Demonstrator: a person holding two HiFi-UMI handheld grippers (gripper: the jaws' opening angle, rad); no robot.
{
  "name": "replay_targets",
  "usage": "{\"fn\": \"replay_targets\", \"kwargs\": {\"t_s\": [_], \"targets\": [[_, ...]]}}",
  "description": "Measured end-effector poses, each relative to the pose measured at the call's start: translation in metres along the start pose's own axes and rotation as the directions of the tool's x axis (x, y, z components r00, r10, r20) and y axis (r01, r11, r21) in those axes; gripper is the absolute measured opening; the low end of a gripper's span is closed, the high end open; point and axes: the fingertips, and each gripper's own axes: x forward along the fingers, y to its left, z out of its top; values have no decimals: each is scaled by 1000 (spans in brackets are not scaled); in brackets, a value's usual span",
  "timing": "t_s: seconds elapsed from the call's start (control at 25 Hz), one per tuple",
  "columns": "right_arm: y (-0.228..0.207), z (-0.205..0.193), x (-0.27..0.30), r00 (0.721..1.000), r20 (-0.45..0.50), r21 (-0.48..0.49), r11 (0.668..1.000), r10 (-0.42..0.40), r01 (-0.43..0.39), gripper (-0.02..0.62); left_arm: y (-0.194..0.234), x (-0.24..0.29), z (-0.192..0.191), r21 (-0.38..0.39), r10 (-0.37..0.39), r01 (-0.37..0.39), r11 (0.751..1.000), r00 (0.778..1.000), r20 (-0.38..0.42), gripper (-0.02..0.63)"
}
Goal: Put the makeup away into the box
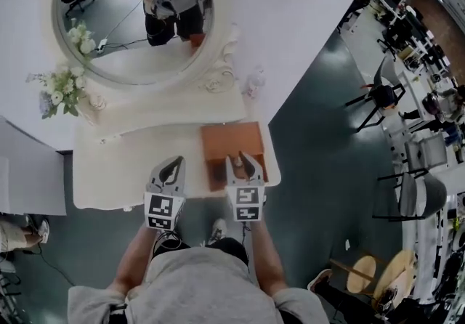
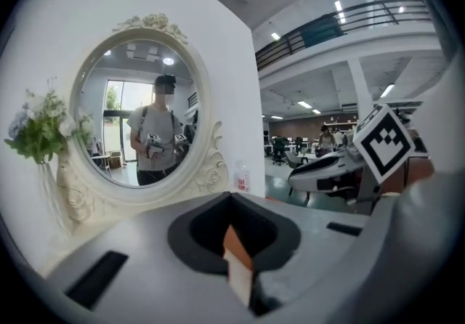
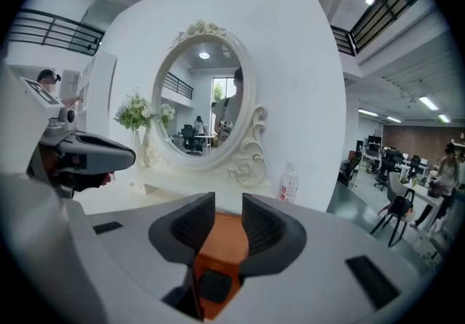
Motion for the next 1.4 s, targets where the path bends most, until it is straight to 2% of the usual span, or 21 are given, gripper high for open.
{"fn": "replay_targets", "kwargs": {"t_s": [0.12,0.36,0.6,0.8,1.0,1.4], "targets": [[25,23,6,998,56,-12,999,42,-42,89,26,-17,4,-13,67,-66,998,998,12,0],[77,55,14,982,130,-73,989,138,-129,43,64,-50,9,-23,167,-166,986,985,42,0],[116,75,21,964,161,-121,974,211,-192,23,90,-69,13,-32,223,-222,975,973,60,0],[125,74,26,960,151,-132,967,236,-217,20,98,-70,9,-42,239,-237,971,969,58,0],[129,81,16,963,151,-130,970,225,-207,21,98,-81,17,-42,235,-233,972,970,62,0],[113,66,19,971,135,-118,976,199,-183,20,87,-64,10,-44,203,-200,979,978,57,0]]}}
